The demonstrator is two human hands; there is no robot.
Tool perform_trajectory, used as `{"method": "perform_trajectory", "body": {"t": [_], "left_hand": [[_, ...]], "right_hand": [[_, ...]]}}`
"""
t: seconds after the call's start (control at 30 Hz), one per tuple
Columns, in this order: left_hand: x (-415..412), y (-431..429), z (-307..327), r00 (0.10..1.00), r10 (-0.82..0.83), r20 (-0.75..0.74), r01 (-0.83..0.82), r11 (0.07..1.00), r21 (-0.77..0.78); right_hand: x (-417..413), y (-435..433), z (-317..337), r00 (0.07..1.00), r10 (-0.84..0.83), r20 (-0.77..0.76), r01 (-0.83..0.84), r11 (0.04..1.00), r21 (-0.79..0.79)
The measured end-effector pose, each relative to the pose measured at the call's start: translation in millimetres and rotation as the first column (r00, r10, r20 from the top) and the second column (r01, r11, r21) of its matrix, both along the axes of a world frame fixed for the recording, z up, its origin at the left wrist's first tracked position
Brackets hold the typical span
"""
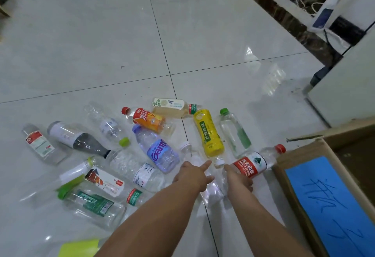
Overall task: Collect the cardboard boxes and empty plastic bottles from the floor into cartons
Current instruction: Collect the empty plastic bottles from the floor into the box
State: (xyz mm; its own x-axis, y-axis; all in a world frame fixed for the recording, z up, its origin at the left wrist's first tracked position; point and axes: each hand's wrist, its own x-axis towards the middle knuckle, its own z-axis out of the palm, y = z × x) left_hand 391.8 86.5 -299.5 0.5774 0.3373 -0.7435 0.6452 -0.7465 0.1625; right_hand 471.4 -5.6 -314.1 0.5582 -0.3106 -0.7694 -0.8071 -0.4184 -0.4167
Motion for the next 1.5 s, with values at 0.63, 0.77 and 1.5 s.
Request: {"method": "perform_trajectory", "body": {"t": [0.63,0.77,1.5], "left_hand": [[-8.6,-37.9,-14.2,0.838,0.545,-0.021,-0.545,0.836,-0.07],[-20.9,-46.8,-12.3,0.808,0.589,-0.032,-0.586,0.794,-0.163],[59.7,-49.8,150.7,0.195,0.889,0.414,-0.281,0.455,-0.845]], "right_hand": [[-44.1,-53.6,-30.1,0.916,0.297,-0.271,-0.277,0.954,0.111],[-70.3,-64.1,-28.7,0.89,0.359,-0.28,-0.303,0.926,0.224],[8.6,-70.9,149.8,0.876,0.378,0.3,-0.481,0.745,0.463]]}}
